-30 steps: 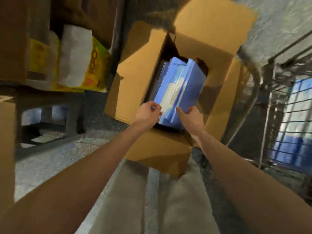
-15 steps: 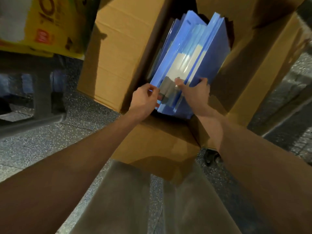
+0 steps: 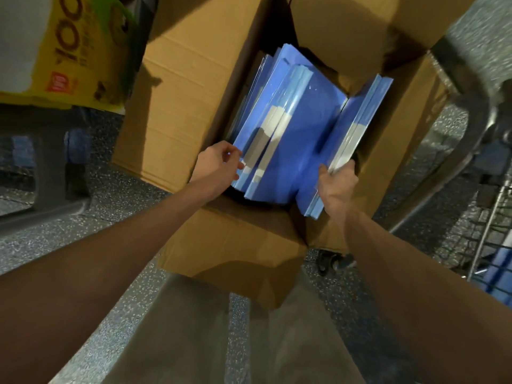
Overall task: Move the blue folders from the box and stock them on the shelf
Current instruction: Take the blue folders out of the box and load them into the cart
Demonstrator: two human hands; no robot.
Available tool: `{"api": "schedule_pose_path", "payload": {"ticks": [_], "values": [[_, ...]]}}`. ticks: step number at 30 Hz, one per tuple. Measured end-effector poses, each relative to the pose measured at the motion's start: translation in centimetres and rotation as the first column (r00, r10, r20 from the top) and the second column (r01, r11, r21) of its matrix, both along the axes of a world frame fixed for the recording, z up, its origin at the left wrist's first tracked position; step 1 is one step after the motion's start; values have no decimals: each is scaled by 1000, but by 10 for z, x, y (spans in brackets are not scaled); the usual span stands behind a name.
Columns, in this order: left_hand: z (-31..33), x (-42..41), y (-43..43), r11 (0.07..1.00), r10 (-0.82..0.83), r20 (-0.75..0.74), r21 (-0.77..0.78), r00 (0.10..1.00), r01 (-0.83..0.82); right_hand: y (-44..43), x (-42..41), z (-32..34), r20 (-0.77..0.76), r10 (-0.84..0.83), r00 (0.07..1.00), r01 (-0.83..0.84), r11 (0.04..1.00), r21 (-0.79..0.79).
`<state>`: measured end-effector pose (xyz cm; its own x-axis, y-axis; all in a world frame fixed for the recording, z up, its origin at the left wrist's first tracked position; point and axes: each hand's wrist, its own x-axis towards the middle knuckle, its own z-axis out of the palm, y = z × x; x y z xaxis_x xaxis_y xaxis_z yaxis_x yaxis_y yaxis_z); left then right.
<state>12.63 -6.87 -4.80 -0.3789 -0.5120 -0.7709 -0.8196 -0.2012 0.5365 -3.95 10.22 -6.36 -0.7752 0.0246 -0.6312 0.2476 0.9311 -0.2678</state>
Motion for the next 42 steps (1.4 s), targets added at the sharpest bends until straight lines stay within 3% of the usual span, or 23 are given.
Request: {"api": "schedule_pose_path", "payload": {"ticks": [7, 13, 15, 19, 21, 25, 27, 29, 33, 36, 39, 42], "values": [[63, -11, -9, 986, -167, -35, -3, 985, 167, -3, -3, 84, 63, 92, 994, -88, 994, -66], [192, -47, -49, 874, -443, -67, -255, 894, 414, -25, -14, 212, 150, 318, 936, -304, 946, -108], [239, -53, -63, 775, -568, -74, -384, 820, 502, -31, -15, 259, 165, 417, 894, -397, 907, -140], [338, -64, -90, 438, -795, -24, -713, 606, 547, -43, -14, 361, 144, 608, 781, -579, 791, -199], [378, -68, -95, 309, -856, 27, -775, 517, 552, -48, -11, 407, 145, 702, 698, -681, 712, -171], [454, -71, -90, -59, -967, 186, -827, 174, 559, -49, -7, 503, 106, 847, 521, -824, 532, -196], [489, -72, -83, -129, -971, 225, -784, 84, 607, -46, -5, 549, 73, 899, 431, -882, 437, -175], [518, -71, -70, -101, -960, 256, -698, 115, 709, -38, -4, 582, 54, 926, 374, -916, 378, -137], [571, -68, -37, 0, -949, 222, -707, 222, 708, -1, -2, 635, -54, 890, 453, -890, 448, -86], [596, -64, -15, 90, -915, 193, -758, 355, 646, 37, 3, 658, -344, 780, 523, -823, 567, 35], [618, -57, 3, 275, -857, 87, -756, 508, 593, 77, 13, 674, -667, 610, 428, -731, 667, 140], [648, -51, 34, 409, -764, 0, -774, 645, 484, 130, 22, 694, -841, 362, 401, -632, 774, 32]]}}
